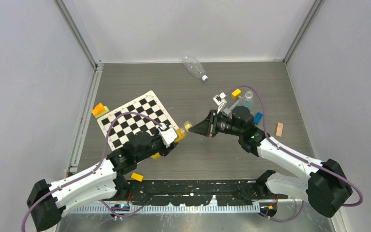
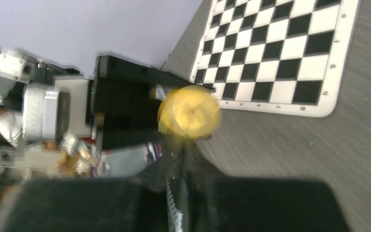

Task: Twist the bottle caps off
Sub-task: Unscrew the bottle cap from the plastic bottle.

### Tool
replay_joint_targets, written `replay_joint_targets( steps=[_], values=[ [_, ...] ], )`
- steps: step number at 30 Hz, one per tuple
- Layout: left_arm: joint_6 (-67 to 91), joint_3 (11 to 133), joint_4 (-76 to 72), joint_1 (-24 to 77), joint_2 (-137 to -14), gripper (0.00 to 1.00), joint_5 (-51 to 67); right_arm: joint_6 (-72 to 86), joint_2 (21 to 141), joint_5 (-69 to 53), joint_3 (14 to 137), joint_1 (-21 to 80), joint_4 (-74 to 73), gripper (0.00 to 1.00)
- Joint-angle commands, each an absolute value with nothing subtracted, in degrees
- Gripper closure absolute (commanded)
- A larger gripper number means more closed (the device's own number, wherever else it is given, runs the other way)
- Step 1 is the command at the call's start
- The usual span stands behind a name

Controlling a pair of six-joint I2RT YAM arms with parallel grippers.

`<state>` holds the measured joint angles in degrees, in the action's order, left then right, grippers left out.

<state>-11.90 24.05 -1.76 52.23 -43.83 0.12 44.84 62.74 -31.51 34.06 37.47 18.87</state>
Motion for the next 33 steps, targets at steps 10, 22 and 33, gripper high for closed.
replay_joint_targets(
  steps=[10, 22, 33],
  values=[
    [-8.99, 28.49, -1.20, 52.74, -45.56, 1.00, 17.26, 12.33, 54.60, -41.03, 30.53, 37.69, 17.77, 0.98],
    [-12.78, 24.24, -5.00, 52.82, -43.70, 1.00, 6.13, 37.23, 50.96, -19.95, 31.36, 37.70, 15.67, 0.45],
    [-13.52, 25.13, -3.70, 52.82, -43.47, 1.00, 4.17, 45.71, 61.50, -29.35, 36.02, 37.71, 20.01, 0.47]
  ],
)
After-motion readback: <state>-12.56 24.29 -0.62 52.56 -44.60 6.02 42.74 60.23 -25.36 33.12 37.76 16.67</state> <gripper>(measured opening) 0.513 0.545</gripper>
